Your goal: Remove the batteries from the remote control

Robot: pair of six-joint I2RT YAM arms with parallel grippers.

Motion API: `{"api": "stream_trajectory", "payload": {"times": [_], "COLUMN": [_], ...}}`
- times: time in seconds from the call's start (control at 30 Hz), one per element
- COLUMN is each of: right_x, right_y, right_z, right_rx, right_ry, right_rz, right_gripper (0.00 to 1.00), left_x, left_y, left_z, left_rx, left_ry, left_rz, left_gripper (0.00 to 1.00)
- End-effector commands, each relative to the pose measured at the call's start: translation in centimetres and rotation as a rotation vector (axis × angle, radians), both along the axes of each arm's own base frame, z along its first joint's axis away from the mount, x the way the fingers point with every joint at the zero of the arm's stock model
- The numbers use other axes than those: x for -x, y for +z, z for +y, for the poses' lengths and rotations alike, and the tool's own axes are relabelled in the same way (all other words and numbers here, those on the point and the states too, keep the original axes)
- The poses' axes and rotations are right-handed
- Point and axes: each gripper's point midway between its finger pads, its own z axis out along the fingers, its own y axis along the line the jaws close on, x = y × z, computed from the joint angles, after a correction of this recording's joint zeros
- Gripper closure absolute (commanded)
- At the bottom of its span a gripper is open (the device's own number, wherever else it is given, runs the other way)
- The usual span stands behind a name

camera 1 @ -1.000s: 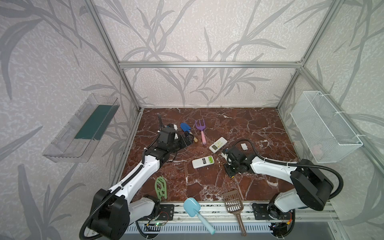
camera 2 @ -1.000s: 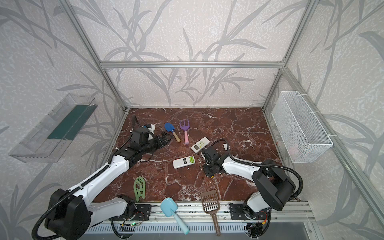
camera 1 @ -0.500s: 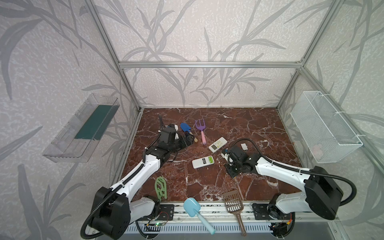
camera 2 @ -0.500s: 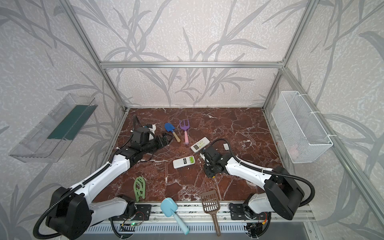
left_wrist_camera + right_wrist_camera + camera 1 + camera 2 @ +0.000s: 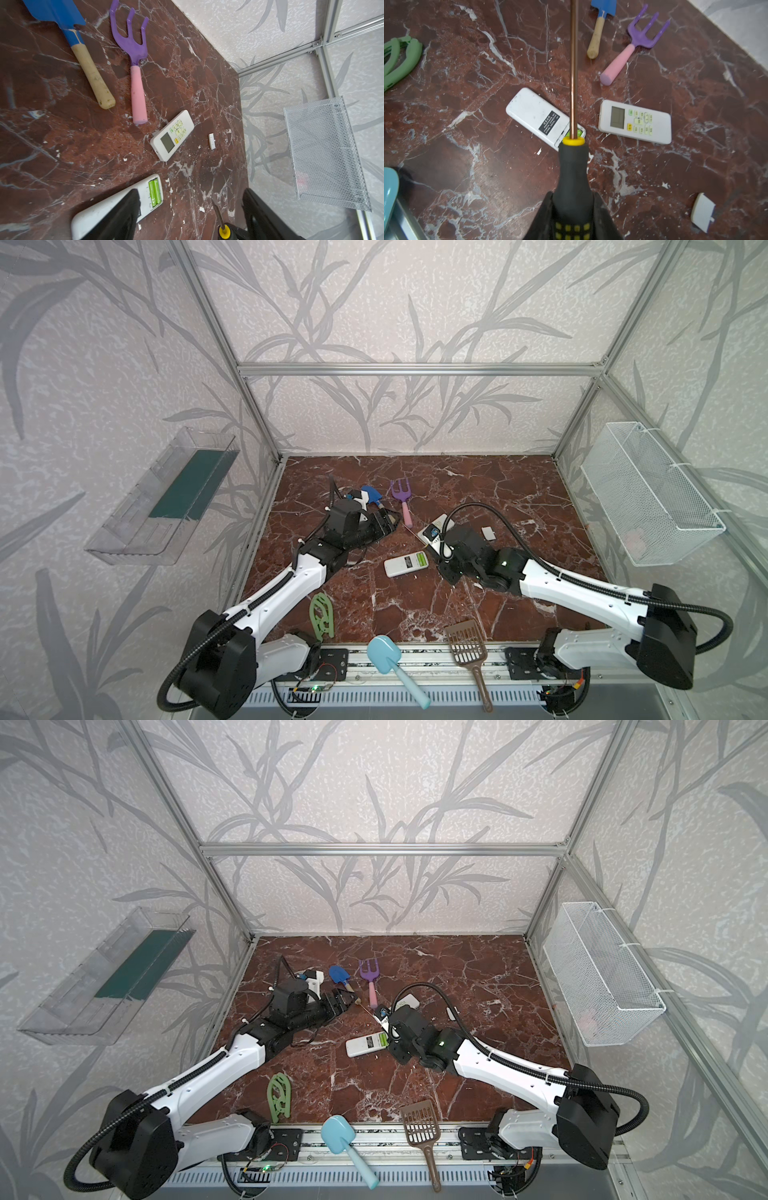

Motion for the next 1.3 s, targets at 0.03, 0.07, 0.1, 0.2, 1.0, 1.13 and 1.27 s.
{"api": "stream_trajectory", "payload": {"times": [0.03, 0.07, 0.1, 0.2, 1.0, 1.13, 1.27], "right_x": [-2.0, -2.2, -2.3, -2.8, -4.0, -4.4, -4.0], "right_y": [3.4, 3.6, 3.9, 4.5, 6.5, 6.5, 6.6], "right_z": [1.4, 1.5, 1.7, 2.2, 4.7, 4.8, 4.9], "right_rx": [-0.023, -0.023, -0.022, -0.024, -0.083, -0.099, -0.145], "right_ry": [0.006, 0.008, 0.01, 0.012, 0.035, 0.032, 0.075], "right_rz": [-0.143, -0.15, -0.157, -0.173, -0.216, -0.242, -0.233], "right_gripper": [1.0, 1.0, 1.0, 1.0, 1.0, 1.0, 0.76], "left_x": [-0.8, -0.9, -1.1, -1.5, -2.1, -2.1, -2.2], "left_y": [1.9, 2.1, 2.5, 3.3, 2.2, 2.2, 2.4], "left_z": [0.1, 0.1, 0.1, -0.2, -0.9, -0.6, -0.2], "left_rx": [0.084, 0.09, 0.101, 0.136, 0.22, 0.26, 0.285], "left_ry": [0.076, 0.083, 0.092, 0.1, 0.149, 0.171, 0.193], "left_rz": [-0.048, -0.056, -0.071, -0.09, -0.078, -0.073, -0.067], "left_gripper": [0.31, 0.31, 0.32, 0.35, 1.0, 1.0, 1.0]}}
